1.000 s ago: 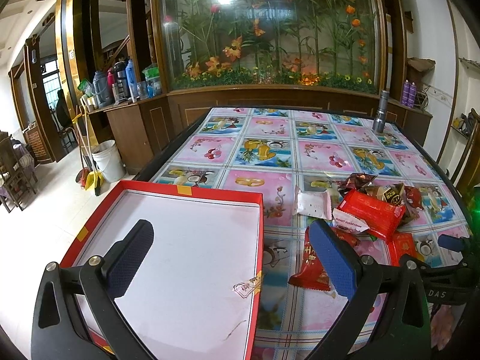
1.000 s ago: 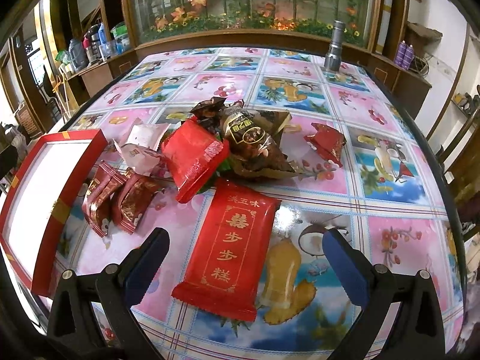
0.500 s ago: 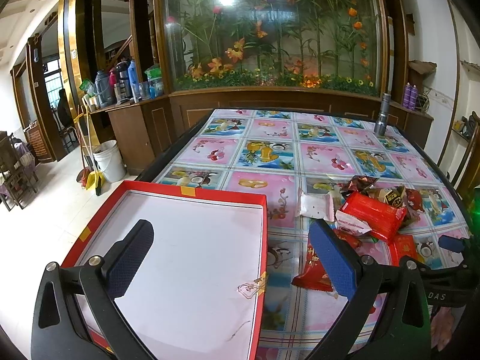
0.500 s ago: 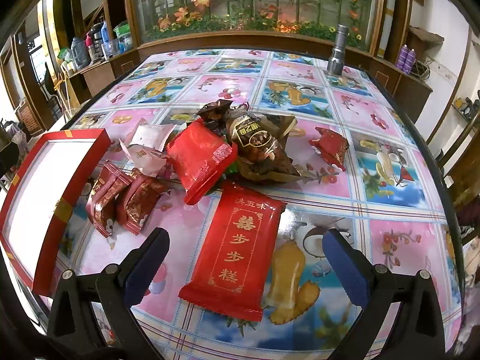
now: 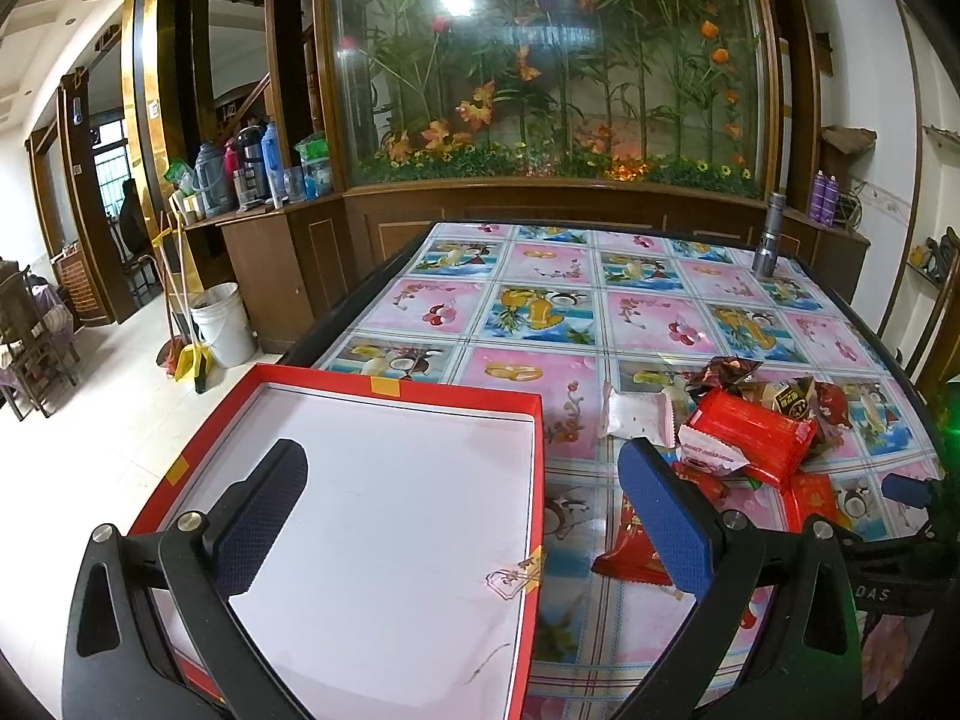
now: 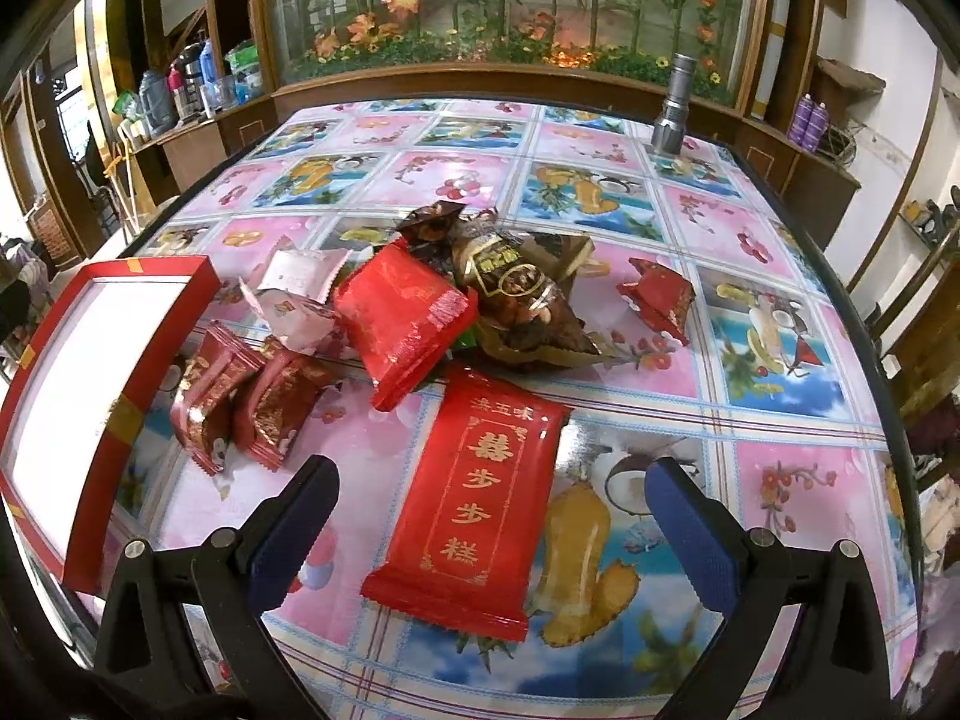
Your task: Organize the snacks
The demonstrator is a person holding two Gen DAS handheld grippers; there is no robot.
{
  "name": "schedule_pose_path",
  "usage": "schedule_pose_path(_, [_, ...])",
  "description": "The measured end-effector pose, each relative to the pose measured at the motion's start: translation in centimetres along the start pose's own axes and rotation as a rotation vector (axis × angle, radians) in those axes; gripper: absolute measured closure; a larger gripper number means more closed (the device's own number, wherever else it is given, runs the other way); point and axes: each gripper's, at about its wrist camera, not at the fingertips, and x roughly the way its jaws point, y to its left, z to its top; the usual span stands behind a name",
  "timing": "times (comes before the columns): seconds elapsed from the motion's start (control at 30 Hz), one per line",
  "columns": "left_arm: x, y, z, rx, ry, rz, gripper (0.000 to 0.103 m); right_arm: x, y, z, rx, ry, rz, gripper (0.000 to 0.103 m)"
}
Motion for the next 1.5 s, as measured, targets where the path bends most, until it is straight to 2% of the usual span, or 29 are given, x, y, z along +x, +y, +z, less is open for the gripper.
schedule_pose_path(0.53, [0.0, 0.0, -0.1, 0.003, 0.000, 0.001, 0.000, 2.2, -2.1, -1.0, 0.073, 0.100, -0.038, 0.001])
schedule_pose_path(0.9, [0.0, 0.3, -0.2, -0.001, 0.004, -0.001, 0.000, 2.9, -3.6, -1.6, 0.177, 0.138, 0.051, 0.002])
schedule_pose_path(1.17, [0.0, 0.3, -0.2, -0.003, 0.003, -0.001, 0.000, 2.8, -3.4, -1.6, 0.171, 0.128, 0.055, 0.002])
schedule_pose_path(1.37, [0.1, 0.6, -0.1, -0.001, 0.010, 0.000, 0.000, 2.6, -3.0, -1.7, 0.158, 0.109, 0.072, 0.011])
schedule_pose_path(1.5, [0.1, 0.5, -0.2, -0.002, 0.010, 0.000, 0.000, 2.4, -2.8, -1.5, 0.147, 0.098, 0.096, 0.021])
